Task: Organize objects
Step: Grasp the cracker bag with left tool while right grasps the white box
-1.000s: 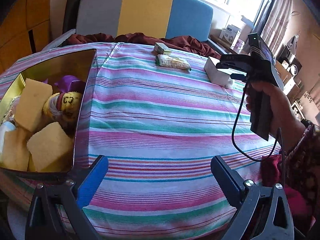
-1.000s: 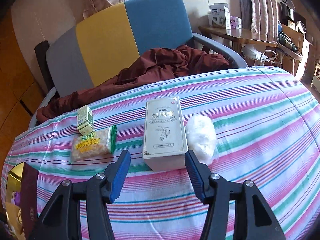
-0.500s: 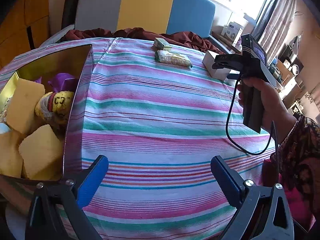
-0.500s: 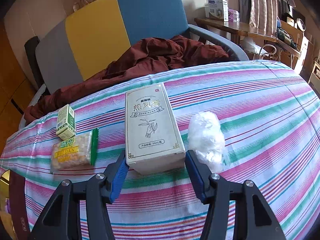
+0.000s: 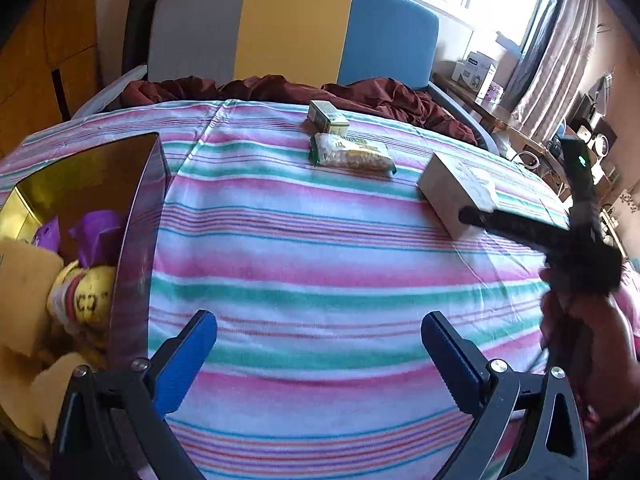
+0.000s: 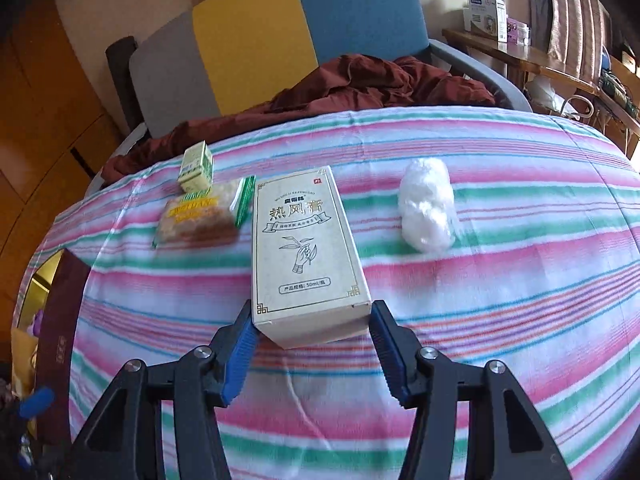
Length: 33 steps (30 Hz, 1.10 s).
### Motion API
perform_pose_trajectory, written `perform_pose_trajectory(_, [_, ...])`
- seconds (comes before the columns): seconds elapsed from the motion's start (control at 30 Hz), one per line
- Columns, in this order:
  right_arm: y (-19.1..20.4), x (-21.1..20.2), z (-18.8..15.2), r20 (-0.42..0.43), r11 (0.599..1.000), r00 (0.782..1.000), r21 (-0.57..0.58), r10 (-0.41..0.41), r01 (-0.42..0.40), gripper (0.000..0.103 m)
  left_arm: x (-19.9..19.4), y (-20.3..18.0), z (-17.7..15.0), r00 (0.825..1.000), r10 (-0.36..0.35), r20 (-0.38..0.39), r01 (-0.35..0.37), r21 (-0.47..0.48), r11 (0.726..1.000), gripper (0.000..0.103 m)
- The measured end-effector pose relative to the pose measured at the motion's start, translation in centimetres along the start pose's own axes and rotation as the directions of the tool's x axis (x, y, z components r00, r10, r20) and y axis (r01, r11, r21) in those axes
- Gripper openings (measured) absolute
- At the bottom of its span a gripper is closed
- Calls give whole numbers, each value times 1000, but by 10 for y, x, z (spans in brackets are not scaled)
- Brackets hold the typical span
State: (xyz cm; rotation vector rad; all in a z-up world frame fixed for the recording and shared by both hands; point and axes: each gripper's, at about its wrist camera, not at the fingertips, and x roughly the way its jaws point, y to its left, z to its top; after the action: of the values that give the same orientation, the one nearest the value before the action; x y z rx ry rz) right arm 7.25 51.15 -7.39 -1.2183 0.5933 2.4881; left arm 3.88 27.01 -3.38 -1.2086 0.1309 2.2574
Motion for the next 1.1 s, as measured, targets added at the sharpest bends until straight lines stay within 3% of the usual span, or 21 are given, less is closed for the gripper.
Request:
perform_pose_trajectory(0.13, [-9,-12,-16,7,1000,1000,6,21,-21,55,36,-1,34,999,51,-5,-51,1,999,103])
perform_pose_trajectory(0.27, [-18,-12,-7,8,995,998,75,67,-68,55,68,-5,67,994,103,24,-104,25,994,103])
perform_pose_trajectory(0.47, [-21,-11,3,13,999,1000,45,18,-19,55,117,-16,112,996,78,35,-79,49,996,103])
perform_pose_trajectory(0.6, [-24,-11,4,-11,999,1000,49,15,-15,55,151,-25,130,999,53,-15,-51,81,995,101])
perform_pose_trajectory(0.63, [-25,-11,4,-17,999,1000,52,8,-8,55,157,-28,130,999,38,-31,-35,98,995,91])
perform_pose_trajectory(0.67, [-28,-11,4,-25,998,1000,64,7,-6,55,158,-32,129,999,22,-33,-18,119,993,90])
perform_pose_trajectory(0.77, [-39,-8,3,-57,991,998,132,35,-27,54,142,-48,119,988,-152,-40,156,188,970,84])
perform_pose_trajectory(0.83, [-43,-10,3,-62,986,997,160,46,-35,54,127,-64,106,962,-262,-79,273,263,925,84])
perform_pose_trajectory(0.9, [-46,-12,3,-69,983,996,178,48,-35,54,112,-82,89,947,-304,-104,320,375,870,84])
perform_pose_trajectory(0.97, [-48,-12,2,-73,980,996,194,56,-41,54,102,-93,80,957,-277,-79,283,452,846,85])
perform_pose_trajectory(1.1, [-45,-12,1,-76,983,996,182,45,-30,54,107,-95,99,994,-94,47,66,420,905,95])
